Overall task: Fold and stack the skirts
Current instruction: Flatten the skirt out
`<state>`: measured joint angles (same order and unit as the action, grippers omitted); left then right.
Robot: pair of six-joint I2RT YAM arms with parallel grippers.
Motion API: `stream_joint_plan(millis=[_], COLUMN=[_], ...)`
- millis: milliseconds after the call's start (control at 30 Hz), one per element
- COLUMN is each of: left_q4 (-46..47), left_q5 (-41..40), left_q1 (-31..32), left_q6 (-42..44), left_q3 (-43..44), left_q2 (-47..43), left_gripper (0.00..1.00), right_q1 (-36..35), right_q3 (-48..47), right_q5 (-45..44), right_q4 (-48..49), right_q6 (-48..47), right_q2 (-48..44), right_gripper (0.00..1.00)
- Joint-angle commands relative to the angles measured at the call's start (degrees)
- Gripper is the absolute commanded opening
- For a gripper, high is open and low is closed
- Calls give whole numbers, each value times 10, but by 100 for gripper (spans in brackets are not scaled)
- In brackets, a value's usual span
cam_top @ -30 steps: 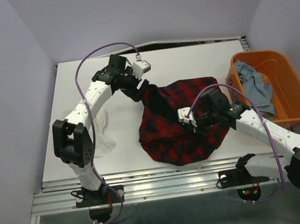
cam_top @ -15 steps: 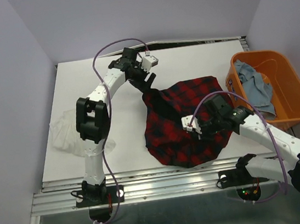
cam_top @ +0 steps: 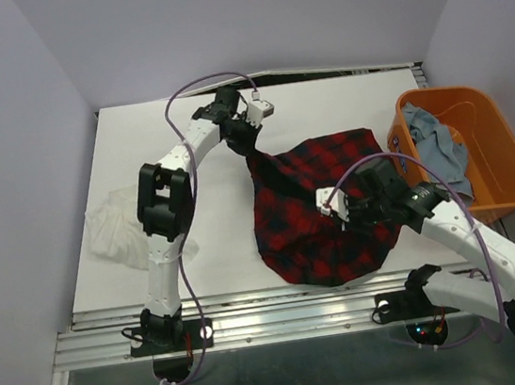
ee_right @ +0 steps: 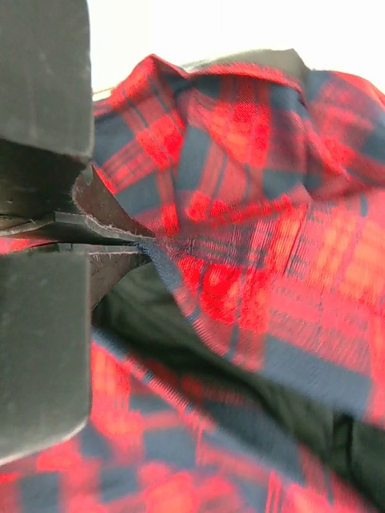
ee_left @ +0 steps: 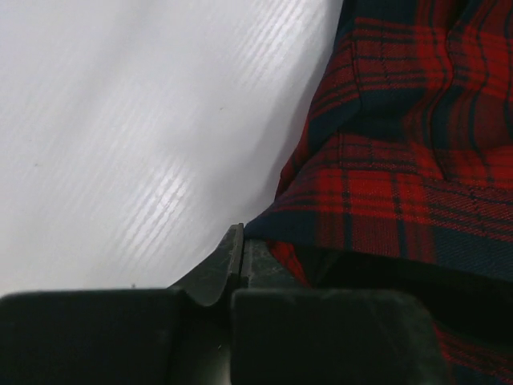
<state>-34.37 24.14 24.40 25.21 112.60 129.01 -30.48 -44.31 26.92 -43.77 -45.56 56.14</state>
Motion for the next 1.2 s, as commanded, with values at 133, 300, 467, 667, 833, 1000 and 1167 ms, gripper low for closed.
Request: stream_joint_plan(millis=[133,300,467,667,833,1000,1167], left_q4=[55,53,40,39,73,71,56], left_q5=[-51,-132,-192,-161,-169,-168,-136], left_q1=[-109,-132,-132,-129,-89,-57,-50], left_q6=[-79,-59,-46,-29,17,23,-2], left_q3=[79,126,126,-61,-335,-468,-477], left_q2=[-161,-255,-317,-420,-520,-538,-500], left_gripper=[0,0,0,0,0,0,0], right_q1=[8,51,88,88,88,88,88], right_q3=[-135,-270,-359,-317,-195,-113,-93], right_q5=[-188,-244,-266,-276,-179,-89,-30], right_q4=[-5,-9,-11,-11,-38,-88,-119], right_q6=[15,-23,-158,-276,-324,-333,-230], right_q2=[16,86,125,103,50,-7,-38], right_gripper=[1,1,1,1,36,78,92])
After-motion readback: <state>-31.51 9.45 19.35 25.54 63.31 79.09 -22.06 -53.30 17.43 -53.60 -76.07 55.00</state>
